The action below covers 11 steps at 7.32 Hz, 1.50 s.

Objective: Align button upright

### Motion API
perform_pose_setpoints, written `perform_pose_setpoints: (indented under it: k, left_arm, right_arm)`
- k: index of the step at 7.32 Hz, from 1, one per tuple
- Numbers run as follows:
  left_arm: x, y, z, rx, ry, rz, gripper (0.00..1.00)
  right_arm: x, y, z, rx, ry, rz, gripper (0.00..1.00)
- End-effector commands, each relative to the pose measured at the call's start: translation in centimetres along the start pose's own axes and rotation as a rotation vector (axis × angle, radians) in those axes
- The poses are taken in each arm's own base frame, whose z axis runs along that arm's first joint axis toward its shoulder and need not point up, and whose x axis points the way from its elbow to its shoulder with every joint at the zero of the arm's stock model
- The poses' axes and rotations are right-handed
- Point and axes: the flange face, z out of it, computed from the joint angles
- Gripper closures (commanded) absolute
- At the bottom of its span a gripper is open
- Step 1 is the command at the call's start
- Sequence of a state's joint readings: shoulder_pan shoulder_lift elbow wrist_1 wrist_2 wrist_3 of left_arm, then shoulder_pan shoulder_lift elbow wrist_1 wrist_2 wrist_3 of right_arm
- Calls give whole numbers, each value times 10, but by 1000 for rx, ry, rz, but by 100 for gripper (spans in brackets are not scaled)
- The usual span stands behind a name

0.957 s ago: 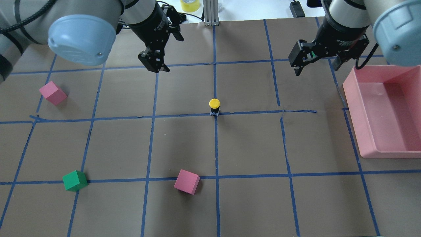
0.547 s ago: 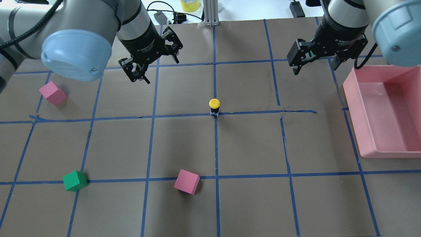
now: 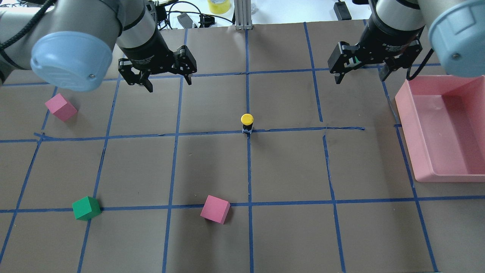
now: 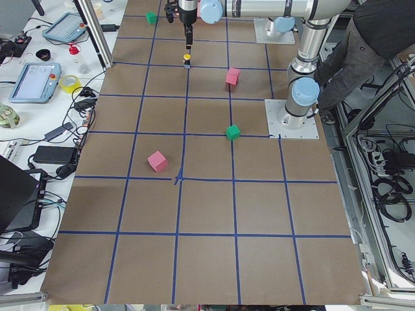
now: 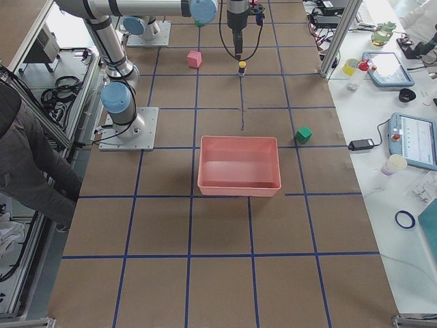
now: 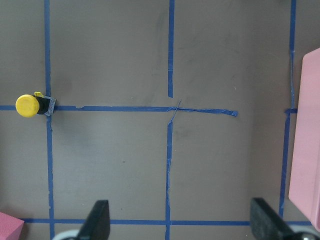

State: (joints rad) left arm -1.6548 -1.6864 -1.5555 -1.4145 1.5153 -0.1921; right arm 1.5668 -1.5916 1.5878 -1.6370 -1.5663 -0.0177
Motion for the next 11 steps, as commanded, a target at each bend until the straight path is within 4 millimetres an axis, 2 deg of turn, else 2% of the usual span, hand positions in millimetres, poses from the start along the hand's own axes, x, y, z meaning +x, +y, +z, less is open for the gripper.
perform_pose_setpoints:
  k: [1, 2, 4, 7, 11]
  left_arm:
    - [-24, -15, -7, -28, 19, 115, 0]
    - [-23, -17, -16, -27, 19, 123, 0]
    - [-21, -6, -39, -63, 14, 128, 0]
    - [-24, 6, -53, -52, 8, 132, 0]
    - [-30, 2, -38, -33, 3, 123, 0]
  right_arm:
    - [-1, 1, -1, 2, 0, 17, 0]
    - [0, 0, 0, 1, 0, 17, 0]
    - [-1, 0, 0, -1, -2, 17, 0]
    - [-4, 0, 1, -5, -31, 17, 0]
    - [-3, -1, 4, -10, -32, 12, 0]
